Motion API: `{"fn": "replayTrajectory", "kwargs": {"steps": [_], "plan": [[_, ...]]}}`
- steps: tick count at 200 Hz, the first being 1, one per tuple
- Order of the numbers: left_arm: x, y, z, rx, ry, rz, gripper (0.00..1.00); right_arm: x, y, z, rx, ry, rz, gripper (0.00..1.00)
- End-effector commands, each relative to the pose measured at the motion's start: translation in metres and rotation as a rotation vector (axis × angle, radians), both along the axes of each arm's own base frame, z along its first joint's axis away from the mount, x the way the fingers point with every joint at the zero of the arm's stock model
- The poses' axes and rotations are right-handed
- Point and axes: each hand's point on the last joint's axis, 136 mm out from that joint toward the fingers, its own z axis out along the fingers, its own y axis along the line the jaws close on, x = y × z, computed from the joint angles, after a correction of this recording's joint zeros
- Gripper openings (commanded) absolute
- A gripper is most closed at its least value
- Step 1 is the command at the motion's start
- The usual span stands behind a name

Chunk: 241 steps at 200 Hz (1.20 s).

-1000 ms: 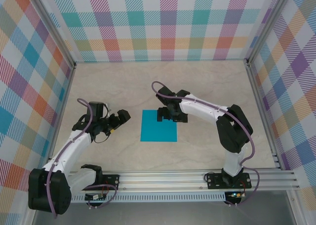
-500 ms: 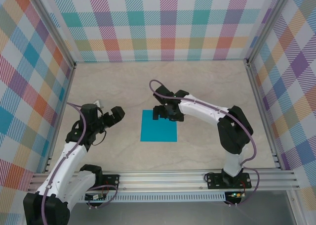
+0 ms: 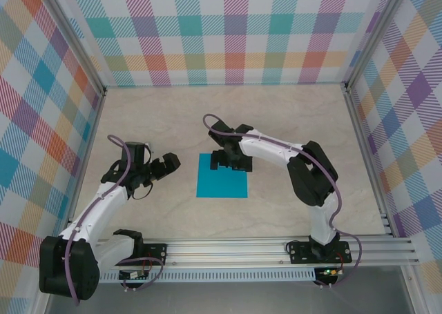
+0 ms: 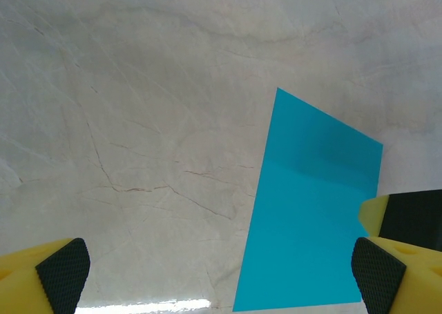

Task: Fold a paper plane with a square sheet of paper (pick it up from the middle)
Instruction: First fold in half a square sheet of paper at the center of the table.

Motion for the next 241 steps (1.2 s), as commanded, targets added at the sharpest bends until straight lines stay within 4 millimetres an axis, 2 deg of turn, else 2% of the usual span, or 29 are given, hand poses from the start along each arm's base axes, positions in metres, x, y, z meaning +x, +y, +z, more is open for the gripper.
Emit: {"fn": "replayTrajectory", "kwargs": {"steps": [1,38,96,141,174,196,241], "plan": [[0.007,-0.004,0.015,-0.011,-0.039,-0.026,1.0,-0.005,0.009,-0.004,-0.017,0.037,-0.009,1.0],[0.006,-0.006,0.012,-0.009,-0.03,-0.039,1.0,-0.006,0.023,-0.017,-0.018,0.071,-0.033,1.0],[0.004,-0.006,0.008,-0.007,-0.014,-0.048,1.0,-0.004,0.028,-0.03,-0.029,0.094,-0.046,1.0],[0.004,-0.006,0.008,-0.005,-0.012,-0.049,1.0,-0.007,0.024,-0.045,-0.069,0.122,-0.046,1.0],[0.004,-0.006,0.006,-0.004,-0.001,-0.05,1.0,-0.019,0.013,-0.072,-0.177,0.159,-0.031,1.0],[0.003,-0.006,0.005,-0.005,0.002,-0.05,1.0,-0.029,0.01,-0.09,-0.18,0.199,-0.037,1.0],[0.003,-0.007,0.005,-0.007,0.007,-0.051,1.0,-0.035,-0.003,-0.102,-0.243,0.212,-0.044,0.98]]}}
